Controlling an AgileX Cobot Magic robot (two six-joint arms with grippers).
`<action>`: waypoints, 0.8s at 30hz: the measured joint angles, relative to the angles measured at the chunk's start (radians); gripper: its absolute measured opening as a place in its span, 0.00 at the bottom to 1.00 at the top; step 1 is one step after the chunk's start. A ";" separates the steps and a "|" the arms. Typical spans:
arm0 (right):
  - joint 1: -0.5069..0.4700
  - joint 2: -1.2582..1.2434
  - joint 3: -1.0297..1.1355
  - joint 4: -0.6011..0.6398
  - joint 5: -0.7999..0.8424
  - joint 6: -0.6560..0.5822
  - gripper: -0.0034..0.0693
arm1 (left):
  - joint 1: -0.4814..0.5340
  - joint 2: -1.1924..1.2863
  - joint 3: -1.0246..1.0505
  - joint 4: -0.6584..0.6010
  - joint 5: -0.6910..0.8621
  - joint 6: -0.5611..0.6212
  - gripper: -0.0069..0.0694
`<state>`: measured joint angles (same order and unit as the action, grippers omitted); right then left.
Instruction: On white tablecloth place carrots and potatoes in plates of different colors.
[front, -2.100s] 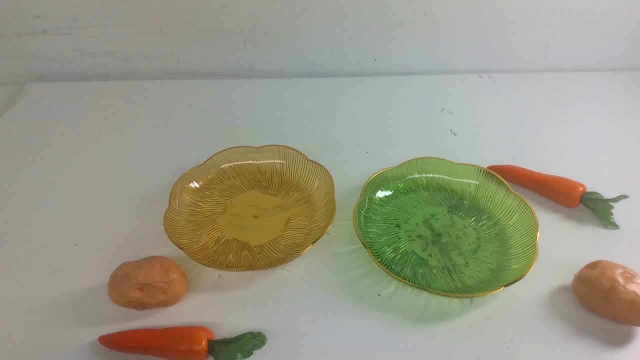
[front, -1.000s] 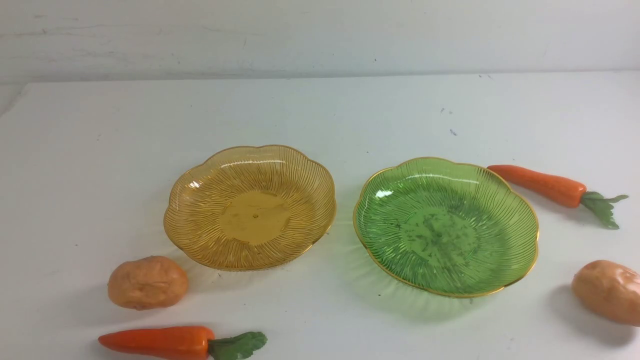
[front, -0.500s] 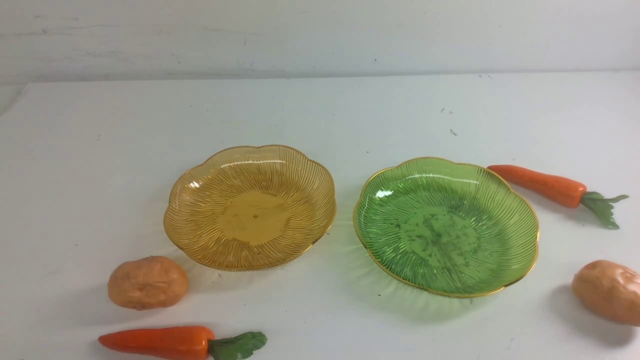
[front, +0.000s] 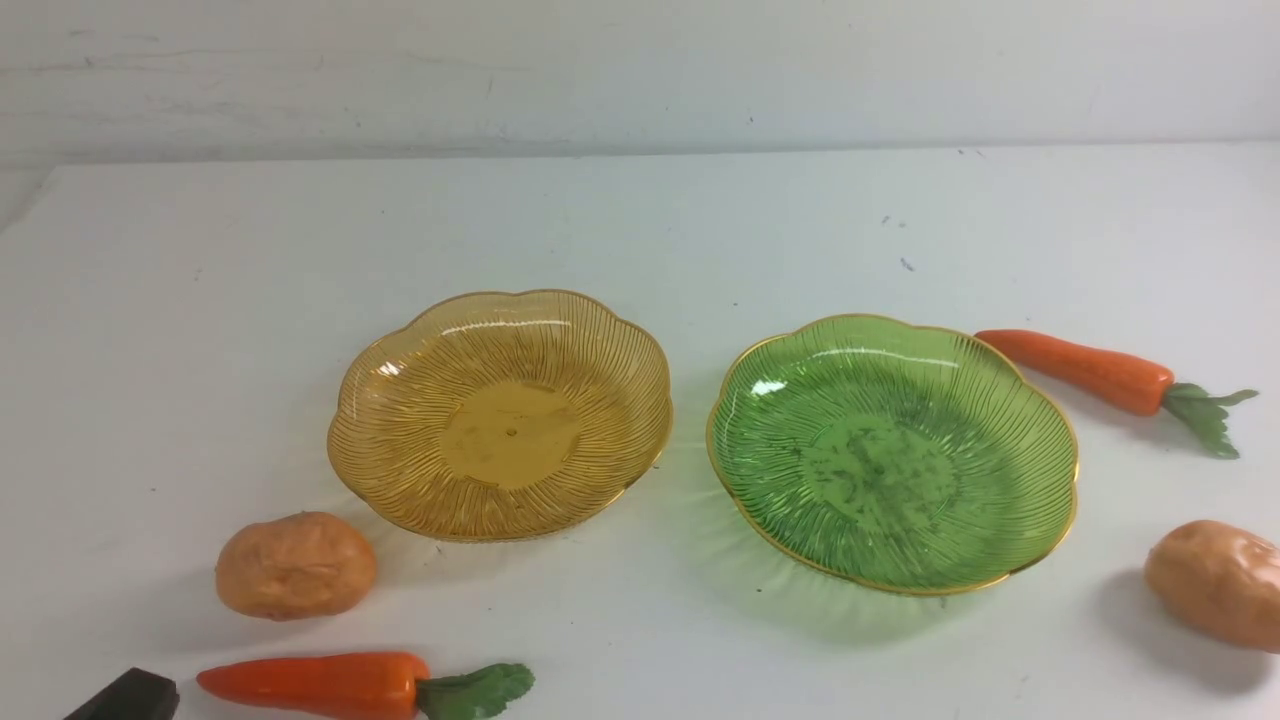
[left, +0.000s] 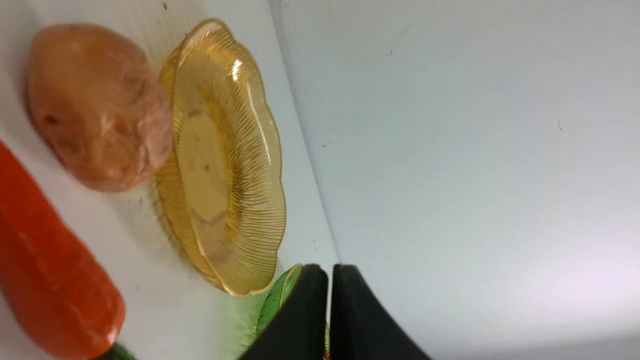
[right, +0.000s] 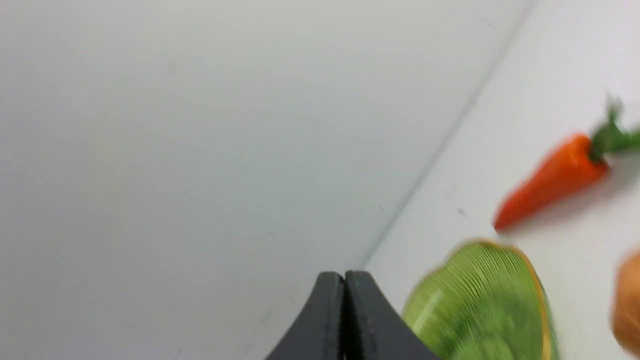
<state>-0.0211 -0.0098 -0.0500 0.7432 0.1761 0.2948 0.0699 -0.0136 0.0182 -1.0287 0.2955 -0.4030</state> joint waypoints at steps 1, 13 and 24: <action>0.000 0.000 -0.058 0.002 -0.016 -0.077 0.03 | 0.000 0.000 -0.034 -0.004 0.007 0.063 0.09; 0.000 0.506 -0.690 -0.219 0.806 -0.413 0.03 | 0.000 0.637 -0.644 0.370 0.747 0.573 0.09; 0.000 0.832 -0.730 -0.365 1.020 -0.446 0.03 | -0.016 1.075 -0.891 0.667 0.926 0.654 0.09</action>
<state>-0.0211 0.8226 -0.7803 0.3786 1.1963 -0.1508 0.0537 1.0619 -0.8724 -0.3618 1.2213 0.2507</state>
